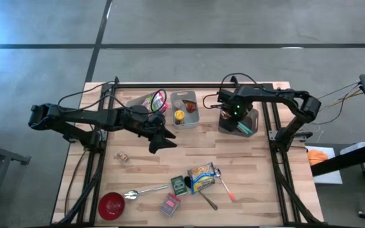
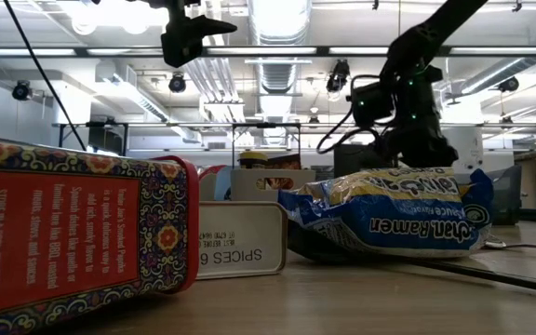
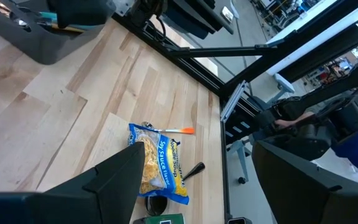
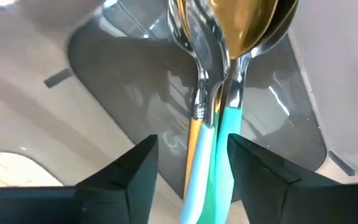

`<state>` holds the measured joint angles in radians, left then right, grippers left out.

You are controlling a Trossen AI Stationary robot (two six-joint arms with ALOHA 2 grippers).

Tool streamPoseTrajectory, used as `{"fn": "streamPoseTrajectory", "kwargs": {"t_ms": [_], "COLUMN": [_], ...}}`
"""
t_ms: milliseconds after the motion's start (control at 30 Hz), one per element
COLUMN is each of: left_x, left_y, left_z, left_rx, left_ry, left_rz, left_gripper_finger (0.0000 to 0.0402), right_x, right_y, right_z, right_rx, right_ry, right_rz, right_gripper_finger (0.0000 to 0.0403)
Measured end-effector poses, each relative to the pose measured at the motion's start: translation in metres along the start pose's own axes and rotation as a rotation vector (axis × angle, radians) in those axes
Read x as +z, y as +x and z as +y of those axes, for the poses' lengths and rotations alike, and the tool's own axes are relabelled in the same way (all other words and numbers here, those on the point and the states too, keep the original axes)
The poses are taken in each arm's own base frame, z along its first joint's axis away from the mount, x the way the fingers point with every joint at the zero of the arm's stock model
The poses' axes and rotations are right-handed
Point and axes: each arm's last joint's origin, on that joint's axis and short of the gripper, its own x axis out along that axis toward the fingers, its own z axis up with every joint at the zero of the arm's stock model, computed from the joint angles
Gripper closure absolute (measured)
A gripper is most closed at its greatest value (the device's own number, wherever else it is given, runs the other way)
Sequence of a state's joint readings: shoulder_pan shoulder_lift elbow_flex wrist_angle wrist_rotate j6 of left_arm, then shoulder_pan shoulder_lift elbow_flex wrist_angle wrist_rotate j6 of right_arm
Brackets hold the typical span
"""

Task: Pick & Place Food Item
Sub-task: Put the blue noodle pack into the left gray bin

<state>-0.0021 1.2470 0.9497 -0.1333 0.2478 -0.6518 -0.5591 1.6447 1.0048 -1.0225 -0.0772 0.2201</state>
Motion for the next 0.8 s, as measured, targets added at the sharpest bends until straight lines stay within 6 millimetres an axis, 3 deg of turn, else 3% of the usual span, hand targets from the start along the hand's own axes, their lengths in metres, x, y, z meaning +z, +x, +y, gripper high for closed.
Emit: {"fn": "streamPoseTrajectory", "kwargs": {"t_ms": [300,467,600,800], "left_x": [-0.001,-0.007,-0.011,-0.009], "left_y": [0.0,-0.001,-0.006,-0.01], "left_z": [0.001,0.005,0.006,0.004], "left_rx": [0.006,0.052,0.082,0.072], "left_ry": [-0.006,-0.055,-0.068,-0.056], "left_rz": [0.007,0.066,0.104,0.092], "left_gripper_finger": [0.01,0.01,0.01,0.01], "right_x": [0.003,-0.011,-0.036,-0.077], "right_y": [-0.022,-0.047,-0.067,-0.08], "right_z": [0.002,0.012,0.032,0.082], "right_rx": [-0.015,-0.007,0.107,0.344], "right_ry": [0.007,0.041,0.069,0.053], "right_rz": [-0.007,-0.069,-0.159,-0.268], "right_gripper_finger": [0.0196,0.0195,0.0195,0.0195]}}
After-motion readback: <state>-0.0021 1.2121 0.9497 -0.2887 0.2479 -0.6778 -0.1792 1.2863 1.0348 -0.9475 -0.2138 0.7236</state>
